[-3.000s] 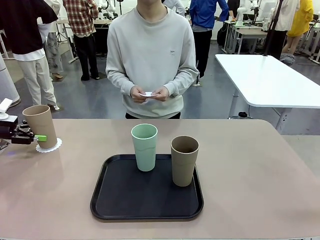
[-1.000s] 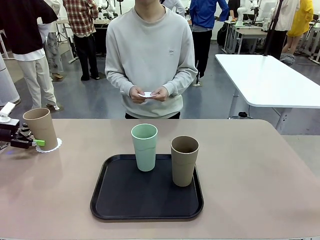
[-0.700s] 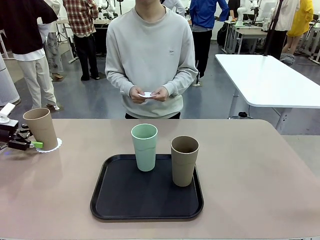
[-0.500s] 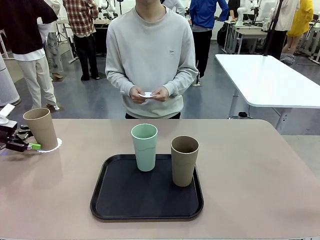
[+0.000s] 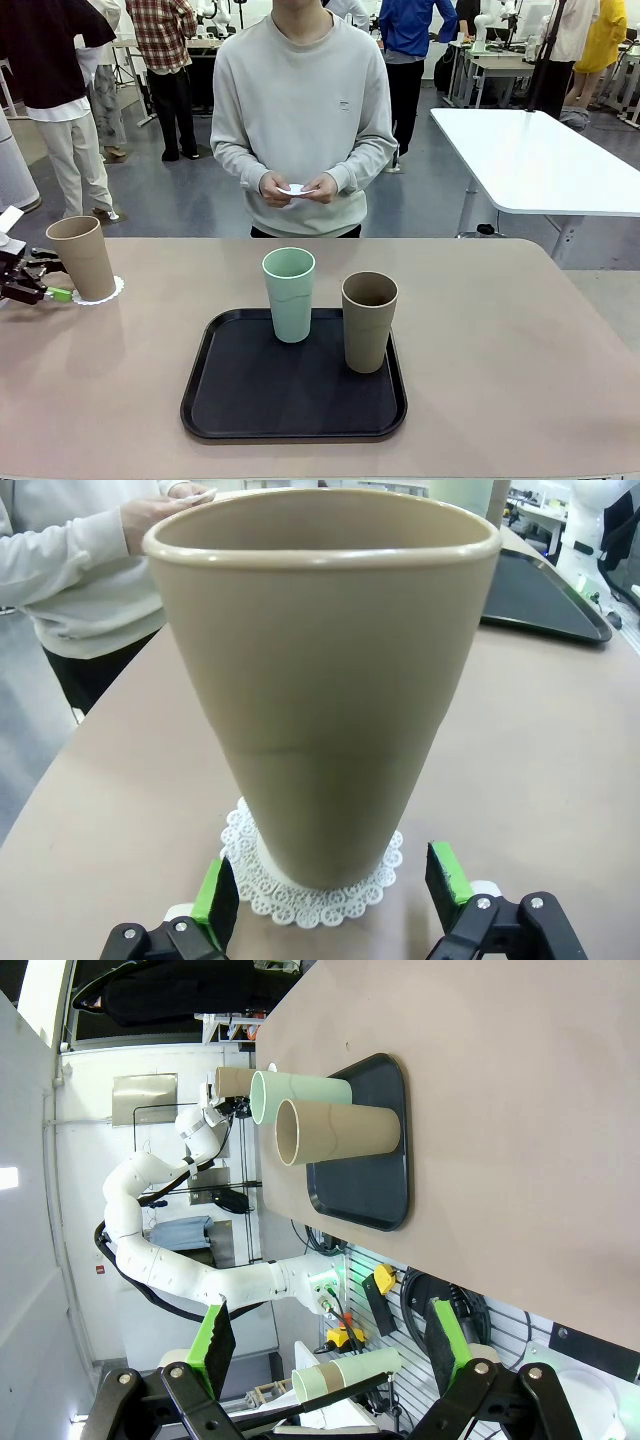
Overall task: Place coasters on the table and set cups on them.
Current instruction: Pick up one Reusable plastic cup and place it on a coaster set by the human.
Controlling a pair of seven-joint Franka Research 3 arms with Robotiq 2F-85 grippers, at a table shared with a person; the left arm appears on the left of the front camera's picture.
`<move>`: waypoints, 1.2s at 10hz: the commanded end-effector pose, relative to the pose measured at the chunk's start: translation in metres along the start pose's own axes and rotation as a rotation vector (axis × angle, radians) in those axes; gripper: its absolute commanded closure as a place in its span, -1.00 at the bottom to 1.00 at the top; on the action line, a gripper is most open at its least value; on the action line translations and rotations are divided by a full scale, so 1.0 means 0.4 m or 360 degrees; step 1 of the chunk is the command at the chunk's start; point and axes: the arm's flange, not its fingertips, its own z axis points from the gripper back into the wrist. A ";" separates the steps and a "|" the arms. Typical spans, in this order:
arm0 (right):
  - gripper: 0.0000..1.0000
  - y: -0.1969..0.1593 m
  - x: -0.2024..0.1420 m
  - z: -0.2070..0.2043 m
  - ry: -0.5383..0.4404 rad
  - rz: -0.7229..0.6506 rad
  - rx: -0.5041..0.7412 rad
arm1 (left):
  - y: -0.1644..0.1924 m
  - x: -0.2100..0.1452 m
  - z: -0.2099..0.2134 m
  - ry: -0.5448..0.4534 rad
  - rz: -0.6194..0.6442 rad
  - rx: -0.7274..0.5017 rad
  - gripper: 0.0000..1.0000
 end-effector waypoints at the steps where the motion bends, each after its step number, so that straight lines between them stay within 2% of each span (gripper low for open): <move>1: -1.00 0.000 0.002 0.000 0.0000 0.0010 0.0025 | -0.020 0.029 0.045 0.0109 0.0007 0.0053 -1.00; 4: -1.00 0.000 0.002 0.000 0.0000 0.0010 0.0025 | -0.148 0.219 0.204 0.0490 0.0083 0.0465 -1.00; 5: -1.00 0.000 0.002 0.000 0.0000 0.0010 0.0025 | -0.179 0.263 0.233 0.0578 0.0038 0.0584 -1.00; 6: -1.00 0.000 0.002 0.000 0.0000 0.0010 0.0025 | -0.211 0.299 0.245 0.0632 0.0067 0.0633 -1.00; 8: -1.00 0.000 0.002 0.000 0.0000 0.0010 0.0025 | -0.304 0.397 0.231 0.0731 -0.0015 0.0678 -1.00; 9: -1.00 0.000 0.002 0.000 0.0000 0.0010 0.0025 | -0.353 0.456 0.212 0.0826 0.0094 0.0740 -1.00; 12: -1.00 0.000 0.002 0.000 0.0000 0.0010 0.0025 | -0.446 0.592 0.169 0.1121 0.0136 0.0865 -1.00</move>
